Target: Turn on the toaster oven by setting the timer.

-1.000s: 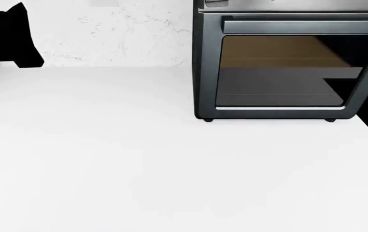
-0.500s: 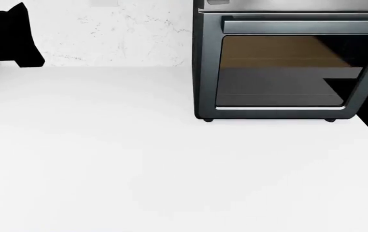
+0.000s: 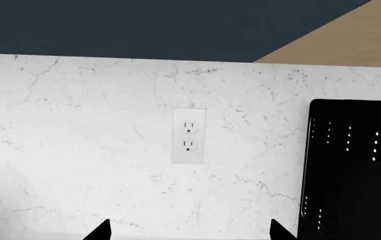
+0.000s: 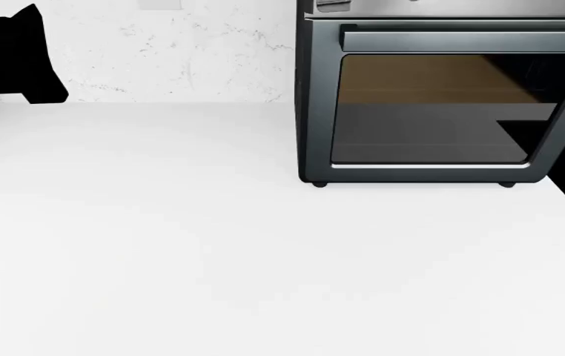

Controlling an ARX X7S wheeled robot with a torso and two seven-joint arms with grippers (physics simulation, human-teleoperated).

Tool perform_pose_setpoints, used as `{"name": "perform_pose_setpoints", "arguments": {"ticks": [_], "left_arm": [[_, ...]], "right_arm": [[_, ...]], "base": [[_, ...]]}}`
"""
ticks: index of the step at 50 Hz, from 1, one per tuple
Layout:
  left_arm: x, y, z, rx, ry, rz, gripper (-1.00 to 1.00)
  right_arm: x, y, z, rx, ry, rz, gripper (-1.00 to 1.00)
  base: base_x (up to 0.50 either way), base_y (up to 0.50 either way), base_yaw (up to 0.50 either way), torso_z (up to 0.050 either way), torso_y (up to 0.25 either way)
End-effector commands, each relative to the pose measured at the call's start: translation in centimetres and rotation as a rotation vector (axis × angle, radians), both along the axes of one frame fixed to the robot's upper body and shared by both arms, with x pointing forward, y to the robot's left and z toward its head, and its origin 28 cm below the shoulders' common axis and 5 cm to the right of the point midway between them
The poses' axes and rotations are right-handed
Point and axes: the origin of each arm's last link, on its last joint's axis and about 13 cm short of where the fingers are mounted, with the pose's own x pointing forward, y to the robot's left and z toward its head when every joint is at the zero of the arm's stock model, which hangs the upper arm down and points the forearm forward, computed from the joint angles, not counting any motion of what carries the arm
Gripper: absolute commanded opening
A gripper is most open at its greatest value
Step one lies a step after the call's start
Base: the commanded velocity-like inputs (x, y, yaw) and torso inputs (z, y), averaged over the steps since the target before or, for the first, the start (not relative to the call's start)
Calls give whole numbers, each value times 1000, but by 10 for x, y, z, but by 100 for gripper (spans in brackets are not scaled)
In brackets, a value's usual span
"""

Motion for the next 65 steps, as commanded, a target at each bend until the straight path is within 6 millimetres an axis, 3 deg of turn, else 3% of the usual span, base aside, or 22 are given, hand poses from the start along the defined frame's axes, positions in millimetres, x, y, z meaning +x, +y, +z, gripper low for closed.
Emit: {"name": "perform_pose_setpoints", "arguments": {"ticks": [1,18,19,49,65], "left_arm": [[-1,0,0,0,0,0,100],[0,0,0,-2,2,2,100],[-1,0,0,-1,2,3,100],[-2,0,-2,0,6,2,100],[1,-1,-2,-2,8,0,100]], "right_arm": [[1,1,-1,-2,3,2,100],[9,5,-8,-33,-1,1,100],[10,5,-7,-21,-3,-5,-100],[12,4,-7,-6,-14,-4,-100],[17,1,4,186,32,-27,-100]], "base": [[0,0,0,0,0],[0,0,0,0,0],[0,0,0,0,0],[2,0,1,0,0],[6,1,4,0,0]]}}
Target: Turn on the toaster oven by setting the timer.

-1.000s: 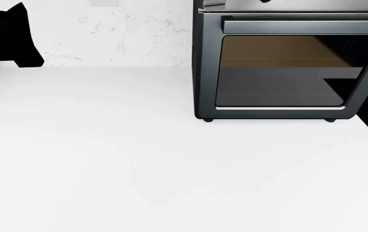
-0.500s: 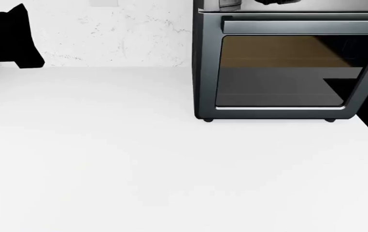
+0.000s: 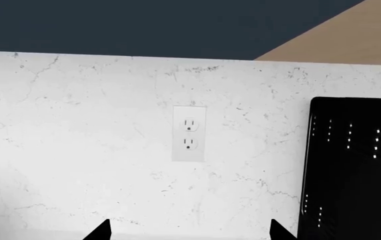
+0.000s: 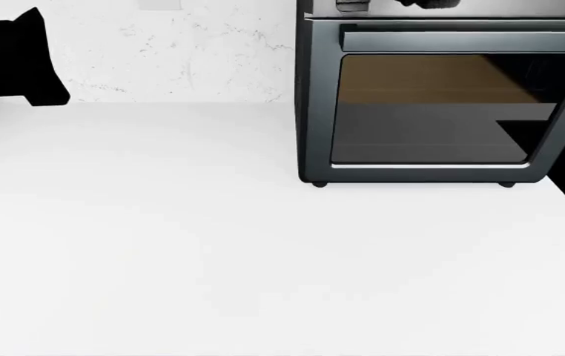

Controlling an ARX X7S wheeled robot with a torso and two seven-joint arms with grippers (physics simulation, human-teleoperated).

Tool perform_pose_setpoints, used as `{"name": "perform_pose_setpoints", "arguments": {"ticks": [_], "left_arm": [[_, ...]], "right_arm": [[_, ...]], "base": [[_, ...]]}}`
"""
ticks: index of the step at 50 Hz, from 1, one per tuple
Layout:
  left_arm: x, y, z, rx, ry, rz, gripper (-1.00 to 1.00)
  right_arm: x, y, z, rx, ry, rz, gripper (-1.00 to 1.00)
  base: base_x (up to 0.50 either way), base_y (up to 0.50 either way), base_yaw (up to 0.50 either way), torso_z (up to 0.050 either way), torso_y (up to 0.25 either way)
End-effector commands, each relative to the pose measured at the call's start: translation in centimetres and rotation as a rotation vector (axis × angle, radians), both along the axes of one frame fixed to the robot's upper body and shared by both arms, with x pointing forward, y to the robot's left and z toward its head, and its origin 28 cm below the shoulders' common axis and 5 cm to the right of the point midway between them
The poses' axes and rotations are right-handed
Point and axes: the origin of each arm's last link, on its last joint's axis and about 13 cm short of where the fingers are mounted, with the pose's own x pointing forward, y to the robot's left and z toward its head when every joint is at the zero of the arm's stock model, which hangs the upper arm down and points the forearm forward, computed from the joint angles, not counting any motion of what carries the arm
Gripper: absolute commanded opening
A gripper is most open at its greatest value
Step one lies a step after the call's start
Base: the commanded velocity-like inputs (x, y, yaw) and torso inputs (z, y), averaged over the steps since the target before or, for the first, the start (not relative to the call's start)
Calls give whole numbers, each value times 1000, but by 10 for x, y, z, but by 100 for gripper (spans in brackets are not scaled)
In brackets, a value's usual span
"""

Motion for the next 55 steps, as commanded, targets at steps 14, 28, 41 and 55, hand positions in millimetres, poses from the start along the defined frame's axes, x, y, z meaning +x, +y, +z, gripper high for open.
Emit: {"name": "perform_pose_setpoints", "arguments": {"ticks": [14,28,41,55], "left_arm": [[2,-1,0,-2,3,-3,100],[-1,0,-1,-3,4,-3,100],[-1,0,-2,-3,6,-3,100],[-2,-1,-2,-4,7,-3,100]], "right_arm": [[10,-2,11,202,18,1,-100],[8,-3,15,300,82,-2,-100],[11,-4,18,357,92,4,-100],[11,-5,21,412,96,25,-100]], "base": [[5,1,3,0,0],[0,0,0,0,0],[0,0,0,0,0],[0,0,0,1,0]]}}
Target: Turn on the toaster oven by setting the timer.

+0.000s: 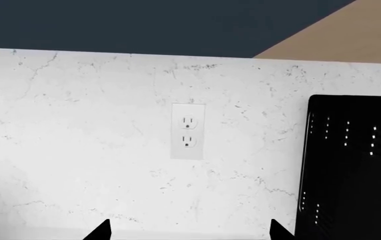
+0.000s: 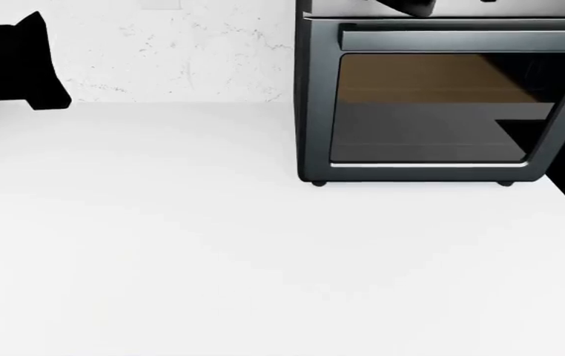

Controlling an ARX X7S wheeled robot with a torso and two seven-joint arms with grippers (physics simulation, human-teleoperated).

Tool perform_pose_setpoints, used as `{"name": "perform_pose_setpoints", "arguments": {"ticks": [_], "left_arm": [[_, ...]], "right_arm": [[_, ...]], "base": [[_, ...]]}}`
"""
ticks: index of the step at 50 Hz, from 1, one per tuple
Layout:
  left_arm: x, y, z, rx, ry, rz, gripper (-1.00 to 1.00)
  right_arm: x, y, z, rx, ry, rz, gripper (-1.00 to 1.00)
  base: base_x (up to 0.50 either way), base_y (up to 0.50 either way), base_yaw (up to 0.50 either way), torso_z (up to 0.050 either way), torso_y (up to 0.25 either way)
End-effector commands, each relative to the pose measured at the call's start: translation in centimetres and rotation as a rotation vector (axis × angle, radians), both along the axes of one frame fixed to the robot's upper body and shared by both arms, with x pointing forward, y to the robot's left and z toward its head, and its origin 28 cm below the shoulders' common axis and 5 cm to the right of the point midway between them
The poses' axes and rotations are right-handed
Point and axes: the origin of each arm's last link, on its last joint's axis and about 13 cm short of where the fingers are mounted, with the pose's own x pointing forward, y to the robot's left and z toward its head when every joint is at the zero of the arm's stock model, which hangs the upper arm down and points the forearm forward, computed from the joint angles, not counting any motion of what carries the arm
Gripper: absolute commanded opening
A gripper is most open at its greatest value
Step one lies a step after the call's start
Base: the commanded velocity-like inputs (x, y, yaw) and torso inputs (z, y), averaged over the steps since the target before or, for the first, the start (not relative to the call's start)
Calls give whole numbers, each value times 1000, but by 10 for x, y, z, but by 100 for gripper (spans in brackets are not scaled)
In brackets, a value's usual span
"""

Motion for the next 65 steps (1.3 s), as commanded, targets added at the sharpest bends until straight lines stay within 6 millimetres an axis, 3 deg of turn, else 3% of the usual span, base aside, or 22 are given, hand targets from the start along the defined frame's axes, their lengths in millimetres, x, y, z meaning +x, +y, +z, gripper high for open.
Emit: {"name": "perform_pose_setpoints", "arguments": {"ticks": [1,65], "left_arm": [[0,0,0,0,1,0,100],[2,-1,0,-1,5,-2,100]], "right_arm": [[2,0,6,87,-19,18,-100],[8,-5,13,317,142,66,-100]], "base": [[0,0,0,0,0],[0,0,0,0,0]]}}
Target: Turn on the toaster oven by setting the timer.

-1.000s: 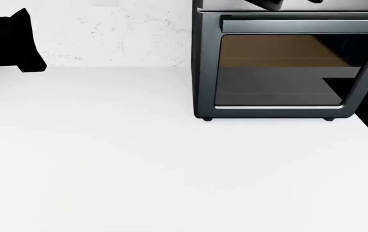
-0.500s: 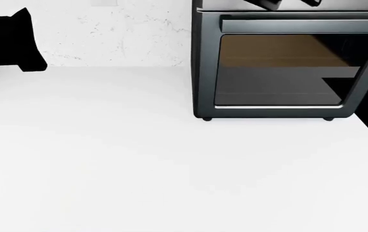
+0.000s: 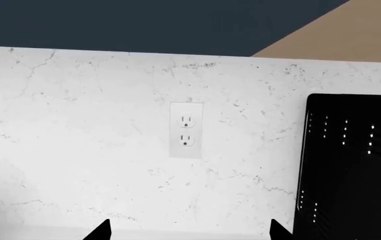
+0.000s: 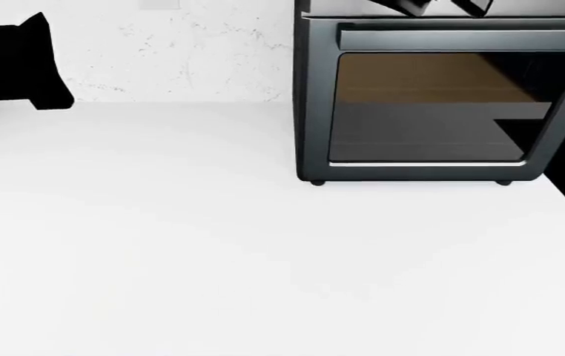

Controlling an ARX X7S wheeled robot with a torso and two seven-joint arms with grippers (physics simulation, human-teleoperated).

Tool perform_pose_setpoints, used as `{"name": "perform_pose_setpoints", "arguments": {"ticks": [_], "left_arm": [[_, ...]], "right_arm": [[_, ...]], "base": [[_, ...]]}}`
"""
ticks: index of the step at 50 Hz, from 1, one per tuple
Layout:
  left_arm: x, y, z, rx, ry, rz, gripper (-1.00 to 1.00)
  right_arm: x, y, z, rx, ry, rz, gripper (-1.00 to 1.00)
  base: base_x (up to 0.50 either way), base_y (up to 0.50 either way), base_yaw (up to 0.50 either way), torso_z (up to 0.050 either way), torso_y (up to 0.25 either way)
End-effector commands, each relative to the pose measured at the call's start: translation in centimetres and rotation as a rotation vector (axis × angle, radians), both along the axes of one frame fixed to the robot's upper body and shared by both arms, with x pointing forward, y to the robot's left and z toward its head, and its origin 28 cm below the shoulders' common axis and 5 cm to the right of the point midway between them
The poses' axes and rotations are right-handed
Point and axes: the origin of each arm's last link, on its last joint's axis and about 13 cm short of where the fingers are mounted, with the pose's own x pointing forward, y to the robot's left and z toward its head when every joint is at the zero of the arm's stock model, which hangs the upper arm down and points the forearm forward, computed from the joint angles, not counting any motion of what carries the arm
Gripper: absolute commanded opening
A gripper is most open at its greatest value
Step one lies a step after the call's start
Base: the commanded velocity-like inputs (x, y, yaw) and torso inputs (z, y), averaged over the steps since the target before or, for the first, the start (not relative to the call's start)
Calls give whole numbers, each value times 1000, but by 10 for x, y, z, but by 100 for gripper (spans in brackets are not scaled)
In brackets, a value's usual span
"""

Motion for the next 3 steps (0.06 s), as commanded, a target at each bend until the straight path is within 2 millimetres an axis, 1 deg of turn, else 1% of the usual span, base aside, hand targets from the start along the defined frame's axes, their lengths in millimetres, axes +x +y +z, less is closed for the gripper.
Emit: {"name": "perform_pose_setpoints", "arguments": {"ticks": [1,3], "left_arm": [[0,0,0,0,1,0,100],[0,0,0,0,1,0,100]], "right_arm": [[0,5,-1,87,45,78,-100],[0,6,-1,89,48,80,-100]], "base": [[0,0,0,0,0],[0,0,0,0,0]]}}
